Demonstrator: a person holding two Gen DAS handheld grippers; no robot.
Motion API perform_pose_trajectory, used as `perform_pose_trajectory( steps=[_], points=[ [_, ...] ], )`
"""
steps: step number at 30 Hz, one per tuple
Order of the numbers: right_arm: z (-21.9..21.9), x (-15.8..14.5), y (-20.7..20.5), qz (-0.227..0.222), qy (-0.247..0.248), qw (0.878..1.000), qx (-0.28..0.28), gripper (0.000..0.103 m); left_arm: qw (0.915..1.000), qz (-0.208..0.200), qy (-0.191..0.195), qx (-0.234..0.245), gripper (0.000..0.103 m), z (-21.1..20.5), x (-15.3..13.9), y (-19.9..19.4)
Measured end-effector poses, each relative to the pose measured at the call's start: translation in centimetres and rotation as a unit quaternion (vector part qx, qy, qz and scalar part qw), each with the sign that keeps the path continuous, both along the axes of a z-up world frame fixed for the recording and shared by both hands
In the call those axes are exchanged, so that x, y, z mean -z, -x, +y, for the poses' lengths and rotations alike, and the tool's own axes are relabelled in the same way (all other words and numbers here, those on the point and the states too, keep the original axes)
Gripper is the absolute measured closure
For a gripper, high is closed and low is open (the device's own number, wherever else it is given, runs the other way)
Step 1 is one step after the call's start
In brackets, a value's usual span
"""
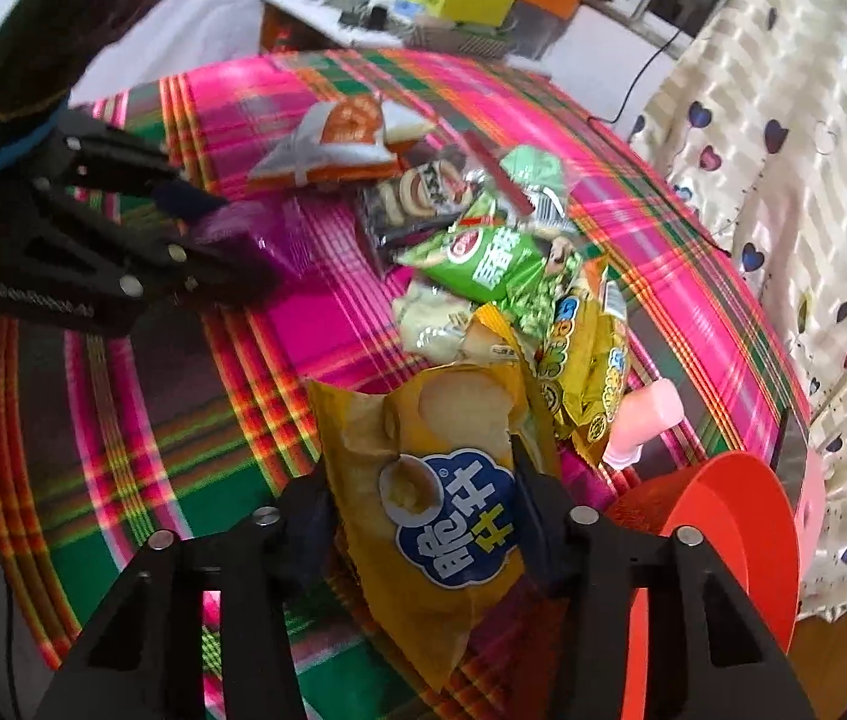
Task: Organize snacks
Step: 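Close left tool on purple bag while right tool grasps yellow chip bag, then carry purple bag with left tool while right tool carries chip bag into red basket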
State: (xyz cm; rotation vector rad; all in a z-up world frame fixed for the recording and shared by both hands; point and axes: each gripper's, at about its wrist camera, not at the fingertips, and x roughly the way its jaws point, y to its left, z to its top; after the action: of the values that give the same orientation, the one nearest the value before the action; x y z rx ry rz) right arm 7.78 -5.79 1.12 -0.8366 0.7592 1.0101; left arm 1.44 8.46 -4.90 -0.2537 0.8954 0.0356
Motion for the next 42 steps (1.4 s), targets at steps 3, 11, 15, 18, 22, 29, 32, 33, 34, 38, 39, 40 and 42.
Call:
perform_pose_trajectory(
  steps=[3, 11, 15, 18, 22, 29, 32, 33, 34, 38, 39, 40, 42],
  points=[
    [-0.4, -0.8, 0.2, 0.000, -0.027, 1.000, 0.016, 0.058, 1.0000, -0.002, 0.007, 0.000, 0.063, -0.1, -0.1, 0.2],
    [-2.3, -2.8, 1.2, 0.007, -0.090, 0.994, 0.054, 0.059, 0.9998, -0.015, 0.012, 0.007, 0.066, -1.5, -1.4, 0.9],
    [-3.9, -4.3, 1.5, 0.006, -0.125, 0.989, 0.078, 0.059, 0.9994, -0.030, 0.012, 0.015, 0.067, -2.4, -2.5, 1.1],
    [-5.0, -5.3, 1.4, 0.002, -0.144, 0.985, 0.094, 0.059, 0.9990, -0.038, 0.011, 0.019, 0.067, -3.0, -3.2, 1.1],
    [-6.6, -6.4, 1.1, -0.005, -0.162, 0.980, 0.117, 0.058, 0.9985, -0.047, 0.010, 0.027, 0.067, -3.7, -4.2, 0.9],
    [-9.0, -7.2, 0.3, -0.018, -0.173, 0.973, 0.150, 0.058, 0.9968, -0.064, 0.005, 0.048, 0.067, -5.4, -5.8, 0.0],
    [-10.1, -7.4, -0.1, -0.023, -0.176, 0.971, 0.163, 0.058, 0.9959, -0.069, 0.002, 0.059, 0.067, -6.1, -6.4, -0.5],
    [-10.6, -7.4, -0.3, -0.025, -0.176, 0.970, 0.169, 0.058, 0.9955, -0.071, 0.001, 0.063, 0.067, -6.4, -6.5, -0.7],
    [-11.0, -7.4, -0.5, -0.026, -0.176, 0.969, 0.173, 0.058, 0.9951, -0.073, 0.000, 0.067, 0.067, -6.8, -6.7, -0.9],
    [-12.5, -7.4, -1.0, -0.029, -0.176, 0.965, 0.190, 0.058, 0.9932, -0.080, -0.004, 0.085, 0.067, -8.2, -7.5, -1.7],
    [-13.0, -7.3, -1.3, -0.029, -0.176, 0.964, 0.197, 0.058, 0.9926, -0.081, -0.005, 0.090, 0.067, -8.6, -7.7, -2.0],
    [-13.3, -7.2, -1.4, -0.028, -0.175, 0.963, 0.202, 0.058, 0.9923, -0.082, -0.006, 0.093, 0.067, -8.9, -7.7, -2.1],
    [-13.9, -7.0, -1.8, -0.027, -0.173, 0.961, 0.212, 0.058, 0.9911, -0.084, -0.008, 0.103, 0.067, -9.7, -8.0, -2.6]
  ],
)
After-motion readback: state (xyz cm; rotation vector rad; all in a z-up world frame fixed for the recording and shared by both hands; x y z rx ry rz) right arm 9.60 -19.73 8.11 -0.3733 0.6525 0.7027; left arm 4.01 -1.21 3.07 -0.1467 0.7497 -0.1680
